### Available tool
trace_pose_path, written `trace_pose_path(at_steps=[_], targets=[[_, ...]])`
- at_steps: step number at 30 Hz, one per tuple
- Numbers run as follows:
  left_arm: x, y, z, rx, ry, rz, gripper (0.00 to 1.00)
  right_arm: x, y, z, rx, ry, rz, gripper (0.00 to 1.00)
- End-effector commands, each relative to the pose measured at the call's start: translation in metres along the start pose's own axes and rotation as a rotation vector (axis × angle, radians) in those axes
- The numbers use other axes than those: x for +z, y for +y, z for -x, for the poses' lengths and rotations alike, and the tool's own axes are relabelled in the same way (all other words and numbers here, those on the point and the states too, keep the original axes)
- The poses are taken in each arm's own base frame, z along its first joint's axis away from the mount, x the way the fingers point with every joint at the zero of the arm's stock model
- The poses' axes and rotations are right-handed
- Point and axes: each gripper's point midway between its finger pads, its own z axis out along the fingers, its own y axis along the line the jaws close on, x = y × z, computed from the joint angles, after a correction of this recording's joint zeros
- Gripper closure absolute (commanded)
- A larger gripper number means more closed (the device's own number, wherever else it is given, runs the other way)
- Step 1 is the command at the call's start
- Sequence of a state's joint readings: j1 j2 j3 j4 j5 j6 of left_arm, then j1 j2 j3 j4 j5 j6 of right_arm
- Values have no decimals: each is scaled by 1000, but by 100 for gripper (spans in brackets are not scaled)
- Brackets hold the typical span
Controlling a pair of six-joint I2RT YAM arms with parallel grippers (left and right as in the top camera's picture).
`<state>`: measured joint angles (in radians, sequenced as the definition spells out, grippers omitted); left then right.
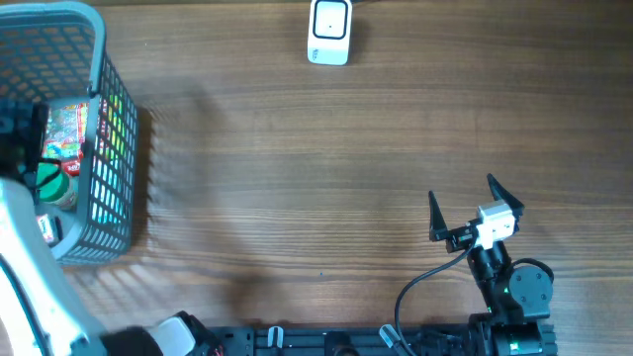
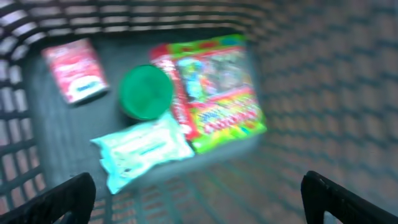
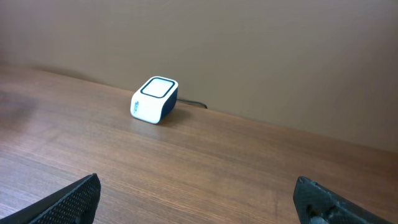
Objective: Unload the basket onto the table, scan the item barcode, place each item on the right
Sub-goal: 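Reach the left gripper into the basket and grasp the green-lidded jar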
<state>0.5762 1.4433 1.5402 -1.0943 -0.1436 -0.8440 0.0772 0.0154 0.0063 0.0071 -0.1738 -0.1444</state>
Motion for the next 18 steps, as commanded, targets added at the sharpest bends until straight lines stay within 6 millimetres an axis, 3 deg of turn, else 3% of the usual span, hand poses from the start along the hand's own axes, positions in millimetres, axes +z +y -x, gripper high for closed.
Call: trace_pose_path(at_steps=[1, 10, 18], targets=[[34, 21, 11, -147, -60, 179, 0, 0, -2, 1, -12, -5, -14, 0], [113, 72, -2, -304, 43, 453, 0, 0, -2, 1, -12, -5, -14, 0], [149, 76, 4, -338, 43, 455, 0, 0, -2, 1, -12, -5, -14, 0]])
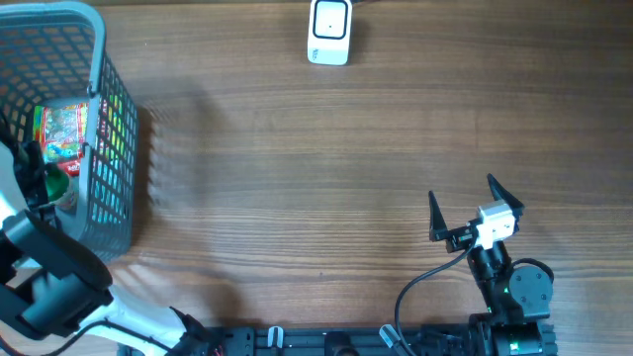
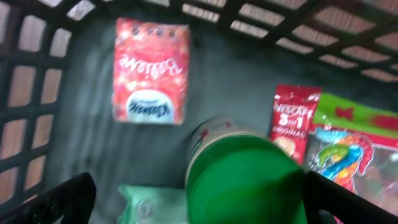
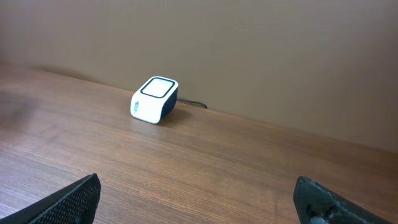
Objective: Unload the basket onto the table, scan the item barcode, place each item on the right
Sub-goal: 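Reach the left gripper into the basket and grasp the green-lidded jar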
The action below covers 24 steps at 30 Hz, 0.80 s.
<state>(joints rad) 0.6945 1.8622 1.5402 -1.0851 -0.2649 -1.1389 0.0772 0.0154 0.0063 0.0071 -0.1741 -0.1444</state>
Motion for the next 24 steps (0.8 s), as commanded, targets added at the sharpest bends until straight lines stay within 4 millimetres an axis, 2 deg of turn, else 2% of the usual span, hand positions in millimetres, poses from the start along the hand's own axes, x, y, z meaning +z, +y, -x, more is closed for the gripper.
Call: trace_pose_path(at_steps=[1, 6, 16, 19, 24], targets=[[9, -8, 4, -28, -17, -7, 0, 0, -2, 1, -12, -5, -14, 0], [11, -17, 5, -36, -19, -36, 0, 0, -2, 1, -12, -5, -14, 0], [6, 1, -1, -14, 11, 23, 0, 0, -2, 1, -12, -5, -14, 0], [-7, 3, 2, -18, 4, 5, 0, 0, -2, 1, -11, -5, -14, 0], [-51, 0, 16, 11, -38, -102, 0, 0, -2, 1, -12, -5, -14, 0]])
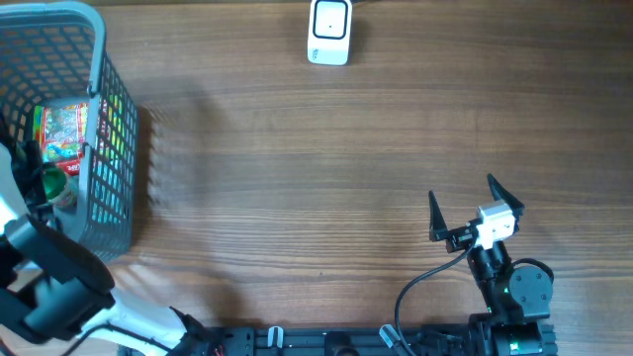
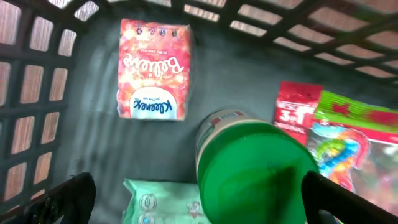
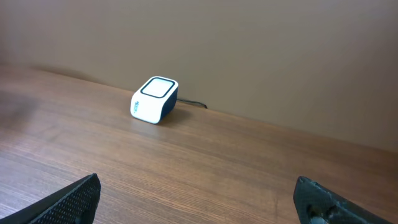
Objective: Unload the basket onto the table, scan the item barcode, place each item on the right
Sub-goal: 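Reach the left gripper into the basket and grasp the green-lidded jar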
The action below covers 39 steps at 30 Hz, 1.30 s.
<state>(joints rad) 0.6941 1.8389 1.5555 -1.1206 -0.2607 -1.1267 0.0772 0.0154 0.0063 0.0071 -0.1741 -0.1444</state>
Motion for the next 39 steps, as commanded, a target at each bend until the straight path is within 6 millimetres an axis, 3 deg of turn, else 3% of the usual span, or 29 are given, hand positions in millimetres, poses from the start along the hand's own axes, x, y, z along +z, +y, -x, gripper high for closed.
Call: trace_pose_path(at_steps=[1, 4, 7, 13, 18, 23, 30, 39], targets=[[-47, -3, 16, -6, -47, -118, 0, 0, -2, 1, -12, -5, -14, 0], [-57, -5, 19, -15, -61, -152, 0, 0, -2, 1, -12, -5, -14, 0], [-54, -14, 15, 13, -38, -181, 0, 0, -2, 1, -12, -5, -14, 0], [-29, -41, 5, 75, -21, -200, 0, 0, -2, 1, -12, -5, -14, 0], [-3, -50, -14, 119, 5, -158, 0, 0, -2, 1, -13, -5, -14, 0], [19, -41, -23, 141, 31, -75, 0, 0, -2, 1, -12, -5, -14, 0], [28, -37, -26, 149, 44, -43, 0, 0, -2, 1, -12, -5, -14, 0], [65, -36, -35, 167, 63, 28, 0, 0, -2, 1, -12, -5, -14, 0]])
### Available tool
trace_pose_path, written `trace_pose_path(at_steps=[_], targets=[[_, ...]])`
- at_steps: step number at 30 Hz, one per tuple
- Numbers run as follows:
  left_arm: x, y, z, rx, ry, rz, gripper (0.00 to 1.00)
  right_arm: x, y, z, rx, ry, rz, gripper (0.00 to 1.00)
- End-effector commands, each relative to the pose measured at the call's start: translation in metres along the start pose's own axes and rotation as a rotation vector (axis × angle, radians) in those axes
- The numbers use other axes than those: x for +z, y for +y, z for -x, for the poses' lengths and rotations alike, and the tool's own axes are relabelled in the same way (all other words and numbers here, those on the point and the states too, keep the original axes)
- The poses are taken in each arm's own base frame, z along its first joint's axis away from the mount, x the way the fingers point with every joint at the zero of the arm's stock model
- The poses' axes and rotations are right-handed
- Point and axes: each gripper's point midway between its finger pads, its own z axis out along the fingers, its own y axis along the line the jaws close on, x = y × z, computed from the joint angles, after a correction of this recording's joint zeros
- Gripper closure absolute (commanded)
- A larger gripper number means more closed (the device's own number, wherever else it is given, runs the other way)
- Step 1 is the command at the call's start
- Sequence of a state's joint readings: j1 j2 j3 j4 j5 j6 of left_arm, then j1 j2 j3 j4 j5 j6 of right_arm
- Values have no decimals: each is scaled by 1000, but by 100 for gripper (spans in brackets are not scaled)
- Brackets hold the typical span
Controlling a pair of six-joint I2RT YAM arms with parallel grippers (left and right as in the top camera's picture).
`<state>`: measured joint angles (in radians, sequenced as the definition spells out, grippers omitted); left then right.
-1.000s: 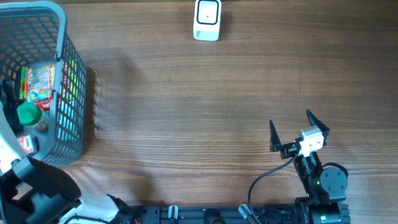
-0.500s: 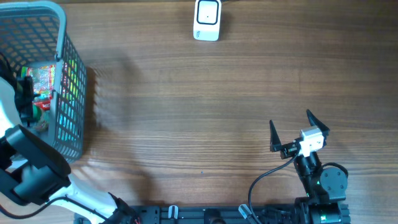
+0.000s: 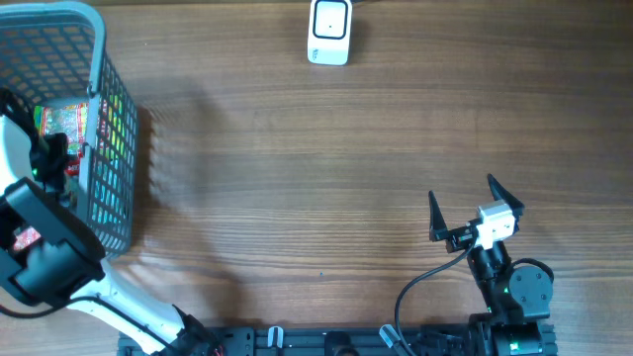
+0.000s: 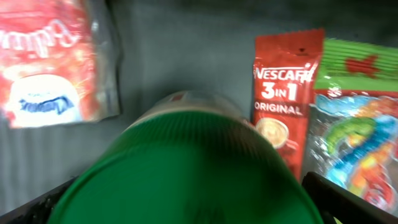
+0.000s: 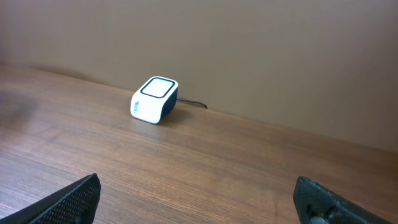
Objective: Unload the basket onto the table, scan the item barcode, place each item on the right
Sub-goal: 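Reach the left gripper into the basket and grasp the green-lidded jar, then carry the jar with the left gripper and set it on the table center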
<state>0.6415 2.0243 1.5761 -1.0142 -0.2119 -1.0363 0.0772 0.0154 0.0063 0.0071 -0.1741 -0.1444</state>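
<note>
Deep in the grey basket at the table's left end, my left gripper is open, and a jar with a green lid fills the space between its fingers. In the overhead view the left gripper hides the jar. The white barcode scanner sits at the far edge of the table, also showing in the right wrist view as the scanner. My right gripper rests open and empty at the near right.
Around the jar in the basket lie a red Nescafe 3-in-1 sachet, a colourful candy bag and a red tissue pack. The basket's mesh walls enclose the left arm. A cable leaves the scanner's back.
My left gripper has come much closer to the green-lidded jar, whose lid now fills the lower left wrist view between the open fingers. The right arm has not moved.
My left gripper was first open high over the basket's contents, with a mint wipes pack also in sight. It then hung over the green lid and tissue pack, then closer, and now sits right down on the jar. The right arm stayed still throughout.
</note>
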Motion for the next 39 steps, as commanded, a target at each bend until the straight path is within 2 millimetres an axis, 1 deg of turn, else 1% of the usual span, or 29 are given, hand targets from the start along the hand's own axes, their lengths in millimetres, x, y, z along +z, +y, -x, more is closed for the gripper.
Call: trace_pose_path(at_steps=[1, 2, 3, 5, 6, 8, 14, 16, 18, 20, 22, 24, 27, 28, 30, 32, 33, 35, 37, 38, 39], targets=[[9, -3, 3, 11, -11, 10, 0, 0, -2, 1, -12, -5, -14, 0], [9, -4, 4, 10, -13, 6, 2, 0, -2, 1, -12, -5, -14, 0], [9, -4, 4, 9, -14, 4, 6, 0, -2, 1, -12, -5, -14, 0], [9, -3, 3, 10, -14, 10, 31, 0, -2, 1, -12, -5, -14, 0], [9, -2, 3, 11, -14, 13, 37, 0, -2, 1, -12, -5, -14, 0], [9, 0, 5, 12, -25, 23, 39, 0, -2, 1, -12, -5, -14, 0], [6, 9, 3, 21, -19, 59, 40, 0, -2, 1, -12, -5, -14, 1], [0, 11, 4, 20, -20, 56, 39, 0, -2, 1, -12, -5, -14, 0], [-11, 10, 7, 15, -30, 37, 39, 0, -2, 1, -12, -5, -14, 0], [-34, 9, 13, 8, -44, 9, 38, 0, -2, 1, -12, -5, -14, 0], [-65, 6, 21, 6, -66, -34, 37, 0, -2, 1, -12, -5, -14, 0], [-100, 3, 27, 20, -78, -97, 36, 0, -2, 1, -12, -5, -14, 0], [-152, 3, 31, 17, -113, -192, 34, 0, -2, 1, -12, -5, -14, 0], [-167, 2, 31, 30, -124, -225, 34, 0, -2, 1, -12, -5, -14, 0], [-203, 6, 29, 34, -156, -299, 34, 0, -2, 1, -12, -6, -14, 0], [-235, 8, 19, 50, -171, -381, 33, 0, -2, 1, -12, -5, -14, 0], [-247, 9, 13, 60, -171, -417, 34, 0, -2, 1, -12, -5, -14, 0], [-275, 13, -4, 90, -169, -503, 34, 0, -2, 1, -12, -5, -14, 0], [-304, 18, -24, 133, -180, -589, 34, 0, -2, 1, -12, -5, -14, 0], [-320, 21, -38, 167, -180, -636, 34, 0, -2, 1, -12, -5, -14, 0], [-330, 24, -48, 194, -178, -669, 34, 0, -2, 1, -12, -5, -14, 0]])
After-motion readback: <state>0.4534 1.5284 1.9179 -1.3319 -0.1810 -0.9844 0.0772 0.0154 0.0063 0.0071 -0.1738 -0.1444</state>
